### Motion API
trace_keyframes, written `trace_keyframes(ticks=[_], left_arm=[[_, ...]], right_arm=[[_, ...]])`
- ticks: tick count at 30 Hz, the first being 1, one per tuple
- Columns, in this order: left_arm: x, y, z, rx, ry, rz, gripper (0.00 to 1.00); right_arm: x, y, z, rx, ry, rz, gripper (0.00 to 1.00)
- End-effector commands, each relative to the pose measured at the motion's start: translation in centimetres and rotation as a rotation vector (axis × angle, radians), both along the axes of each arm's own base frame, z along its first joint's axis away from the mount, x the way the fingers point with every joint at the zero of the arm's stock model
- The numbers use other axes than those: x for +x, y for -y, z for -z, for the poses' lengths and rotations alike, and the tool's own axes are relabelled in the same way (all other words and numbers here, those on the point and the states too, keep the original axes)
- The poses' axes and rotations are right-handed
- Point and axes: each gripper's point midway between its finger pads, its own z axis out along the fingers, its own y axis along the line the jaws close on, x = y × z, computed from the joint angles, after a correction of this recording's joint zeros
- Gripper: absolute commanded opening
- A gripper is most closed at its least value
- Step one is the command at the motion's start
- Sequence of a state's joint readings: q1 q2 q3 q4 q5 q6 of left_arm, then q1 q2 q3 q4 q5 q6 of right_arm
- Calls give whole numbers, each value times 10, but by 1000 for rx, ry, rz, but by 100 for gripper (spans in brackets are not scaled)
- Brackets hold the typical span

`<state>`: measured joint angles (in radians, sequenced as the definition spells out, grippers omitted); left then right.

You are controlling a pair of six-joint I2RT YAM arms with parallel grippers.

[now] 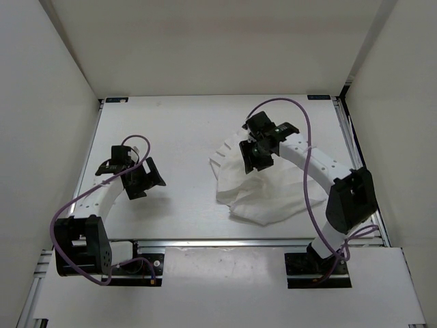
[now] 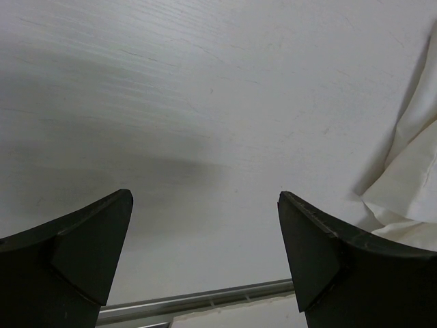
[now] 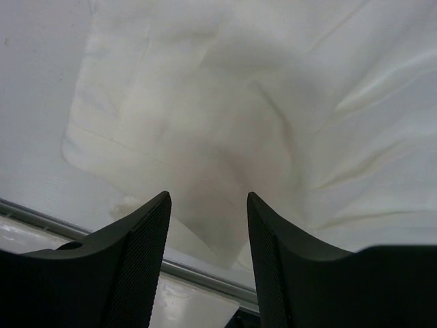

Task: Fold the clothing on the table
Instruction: Flatten the skirt out

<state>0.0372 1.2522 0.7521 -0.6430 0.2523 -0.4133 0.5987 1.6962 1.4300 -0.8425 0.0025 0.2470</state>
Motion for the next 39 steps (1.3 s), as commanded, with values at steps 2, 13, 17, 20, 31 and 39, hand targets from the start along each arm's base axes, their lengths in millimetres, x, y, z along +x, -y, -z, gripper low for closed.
trace_keyframes(ticks=[2,13,17,20,31,39], left_arm=[[0,2,0,-23,21,3,98],[-2,7,2,-24,18,18,99],[-2,7,0,-21,21,18,99],[-2,7,-1,-19,26,26,99],[-3,8,-1,-18,24,28,99],[-5,10,0,-28,22,29,98]], right_arm=[[-19,25,-18,-30,57,21,55],[-53,38,-1,-20,-14,46,52],[-44,44,5,-33,-11,92,48],[-31,40,3,-19,27,92,47],[-9,29,4,-77,67,33,38],[0,15,-6,-111,124,-26,0]])
